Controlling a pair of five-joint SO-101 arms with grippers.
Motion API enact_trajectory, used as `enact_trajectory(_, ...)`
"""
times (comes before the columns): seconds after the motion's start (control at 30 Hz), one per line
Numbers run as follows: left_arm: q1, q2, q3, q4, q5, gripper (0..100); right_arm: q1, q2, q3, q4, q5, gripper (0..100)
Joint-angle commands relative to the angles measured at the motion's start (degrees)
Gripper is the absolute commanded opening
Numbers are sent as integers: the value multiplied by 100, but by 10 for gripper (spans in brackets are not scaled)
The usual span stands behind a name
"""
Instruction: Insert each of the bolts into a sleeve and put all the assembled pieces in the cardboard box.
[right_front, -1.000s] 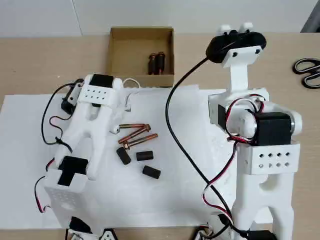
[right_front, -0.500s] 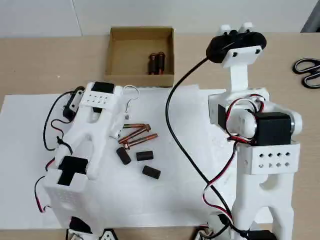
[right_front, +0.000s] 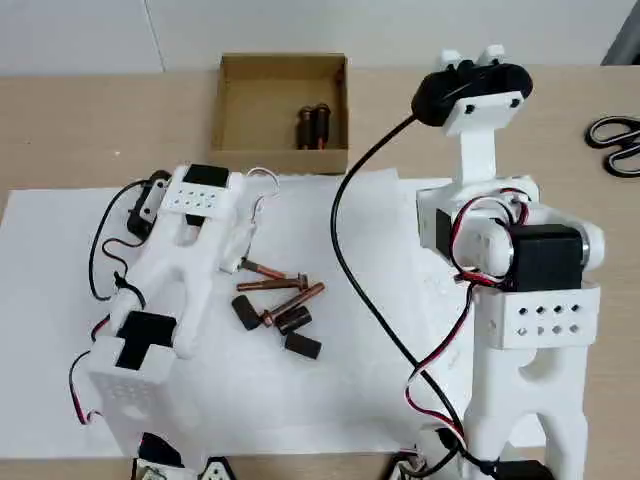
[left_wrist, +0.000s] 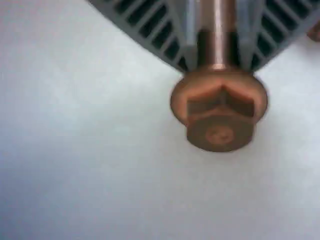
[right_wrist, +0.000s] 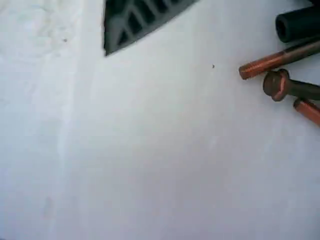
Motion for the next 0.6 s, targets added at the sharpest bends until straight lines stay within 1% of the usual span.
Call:
enact_trajectory(0.0, -70, 158, -31, -79, -62, 7, 48, -101, -18, -84, 70, 354)
enact_trajectory(0.03, -114, 149, -84, -79, -193, 5, 48, -101, -18, -75, 70, 354)
enact_trajectory(0.17, -334, -202, -760, 53, -1125, 6, 22, -119, -18, -66, 70, 354)
enact_trajectory(0.3, -686, -853, -1982, 149, -1354, 6, 22, -145, -18, -66, 70, 354)
enact_trajectory(0.37, -818, -1169, -2703, 141, -1705, 6, 13, -145, -18, -48, 44, 354)
enact_trajectory(0.43, -923, -1442, -3380, 176, -2312, 8, -13, -154, -18, 75, 18, 354)
enact_trajectory(0.47, -941, -1556, -3635, 220, -2778, 8, -119, -154, -9, 242, 18, 354)
enact_trajectory(0.53, -932, -1741, -4048, 527, -3763, 6, -488, -145, 123, 549, -9, 354)
enact_trajectory(0.57, -914, -1793, -4180, 809, -4167, 6, -743, -154, 290, 558, 53, 354)
